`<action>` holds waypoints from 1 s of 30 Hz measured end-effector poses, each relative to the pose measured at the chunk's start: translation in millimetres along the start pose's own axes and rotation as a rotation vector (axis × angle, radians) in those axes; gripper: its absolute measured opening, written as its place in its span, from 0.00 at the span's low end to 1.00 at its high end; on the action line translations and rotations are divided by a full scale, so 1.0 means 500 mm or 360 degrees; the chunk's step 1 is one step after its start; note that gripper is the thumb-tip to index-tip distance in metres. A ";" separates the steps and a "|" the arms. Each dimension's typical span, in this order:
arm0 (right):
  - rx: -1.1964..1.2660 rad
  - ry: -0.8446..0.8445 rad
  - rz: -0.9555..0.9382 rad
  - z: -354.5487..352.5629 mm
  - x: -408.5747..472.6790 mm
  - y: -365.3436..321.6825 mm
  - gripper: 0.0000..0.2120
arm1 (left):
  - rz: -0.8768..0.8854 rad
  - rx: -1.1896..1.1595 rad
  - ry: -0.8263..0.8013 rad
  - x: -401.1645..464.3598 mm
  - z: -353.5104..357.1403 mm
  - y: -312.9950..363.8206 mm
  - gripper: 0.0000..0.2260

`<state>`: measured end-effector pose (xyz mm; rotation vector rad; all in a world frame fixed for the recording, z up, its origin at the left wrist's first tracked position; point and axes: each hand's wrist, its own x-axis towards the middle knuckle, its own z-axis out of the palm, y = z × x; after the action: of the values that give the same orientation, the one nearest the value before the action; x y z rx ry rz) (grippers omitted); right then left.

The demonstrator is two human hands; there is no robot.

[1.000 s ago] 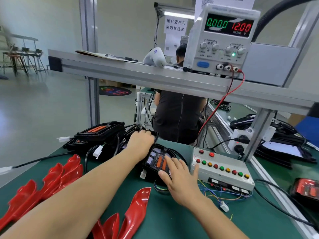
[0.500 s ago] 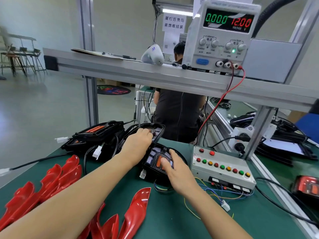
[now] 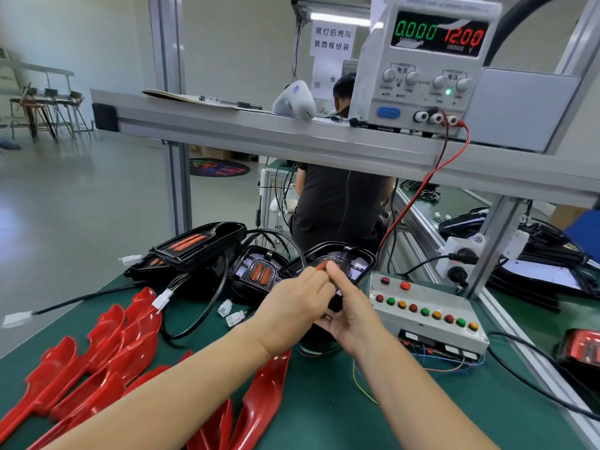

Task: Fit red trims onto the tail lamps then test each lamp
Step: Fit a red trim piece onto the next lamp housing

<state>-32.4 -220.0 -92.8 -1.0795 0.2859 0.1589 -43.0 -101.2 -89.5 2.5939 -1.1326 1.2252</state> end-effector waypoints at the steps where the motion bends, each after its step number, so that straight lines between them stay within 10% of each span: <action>1: -0.0014 0.0057 0.0034 -0.003 0.000 0.004 0.17 | 0.0008 -0.0049 -0.0034 -0.005 0.000 0.002 0.10; 7: -0.0064 0.0159 0.0064 -0.027 0.002 0.016 0.17 | -0.0157 -0.0380 -0.0025 -0.034 -0.018 -0.041 0.10; 10: -0.0100 0.0144 0.0029 -0.053 -0.001 -0.002 0.11 | -0.0800 -0.0042 0.0132 -0.051 -0.031 -0.132 0.14; 15: -0.0100 0.0086 -0.0002 -0.101 -0.016 -0.040 0.04 | -0.1652 0.0302 -0.0546 -0.099 -0.038 -0.251 0.23; 30: -0.0376 -0.0286 0.0101 -0.228 -0.106 -0.096 0.08 | -0.1798 0.0243 -0.0167 -0.104 -0.045 -0.273 0.13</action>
<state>-87.6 -342.4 -86.1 -1.2818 0.1412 0.3513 8.5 36.8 -76.8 2.6459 0.4808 0.8674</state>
